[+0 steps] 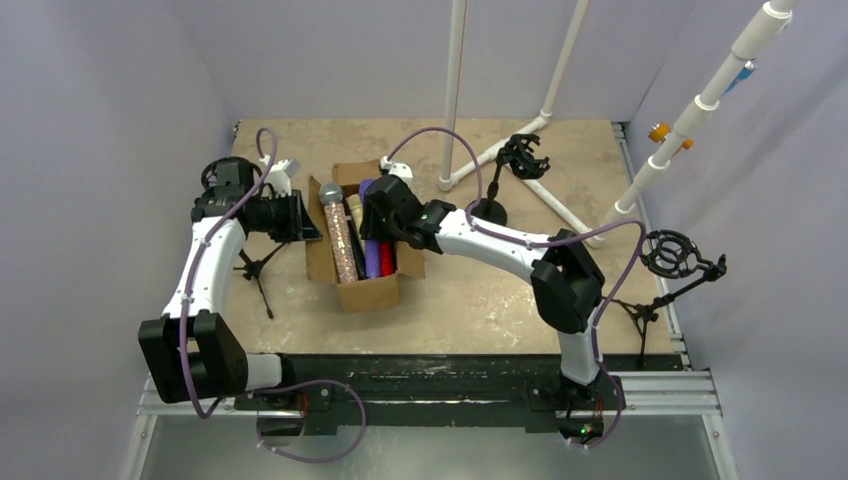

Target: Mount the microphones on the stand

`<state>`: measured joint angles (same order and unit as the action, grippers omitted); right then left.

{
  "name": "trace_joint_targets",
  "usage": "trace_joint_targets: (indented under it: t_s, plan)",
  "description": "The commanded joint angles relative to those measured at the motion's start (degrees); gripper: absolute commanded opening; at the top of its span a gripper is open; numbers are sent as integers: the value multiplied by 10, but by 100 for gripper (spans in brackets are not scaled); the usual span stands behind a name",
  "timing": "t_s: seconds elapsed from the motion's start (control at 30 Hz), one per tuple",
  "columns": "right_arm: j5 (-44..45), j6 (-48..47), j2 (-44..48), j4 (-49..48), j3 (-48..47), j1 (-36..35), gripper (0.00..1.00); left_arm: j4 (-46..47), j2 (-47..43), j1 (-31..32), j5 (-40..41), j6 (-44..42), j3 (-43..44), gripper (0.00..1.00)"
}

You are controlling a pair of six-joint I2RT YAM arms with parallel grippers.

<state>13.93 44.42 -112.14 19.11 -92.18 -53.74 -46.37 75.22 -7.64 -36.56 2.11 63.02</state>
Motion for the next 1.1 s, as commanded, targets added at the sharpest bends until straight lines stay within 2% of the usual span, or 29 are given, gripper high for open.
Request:
trace_joint_targets:
  t_s: [0.0,0.03,0.07,0.2,0.27,0.3,0.47,0.8,0.97,1.07]
  plan:
    - [0,4,-34,-15,-14,-3,45,12,5,17,29,-8,33,9]
    - [4,4,-32,-13,-17,-3,42,9,5,25,39,-13,35,2]
    - [6,4,-28,-10,-22,-3,38,6,4,31,55,-17,36,0]
    - [16,-1,0,-1,-37,-2,20,5,-7,56,123,-37,45,0]
    - [15,-5,23,3,-40,-2,7,-10,-10,61,162,-50,62,0]
    - [13,-7,33,4,-41,-3,5,-17,-9,62,181,-56,71,0]
    - [-2,-10,89,0,-19,-2,2,-49,-18,62,240,-79,101,0]
    - [-1,1,195,13,73,7,0,-85,-41,62,255,-101,108,0]
    - [-18,24,221,2,179,30,0,-95,-47,61,238,-109,107,0]
    - [-17,38,204,-8,229,31,0,-97,-51,61,239,-124,108,0]
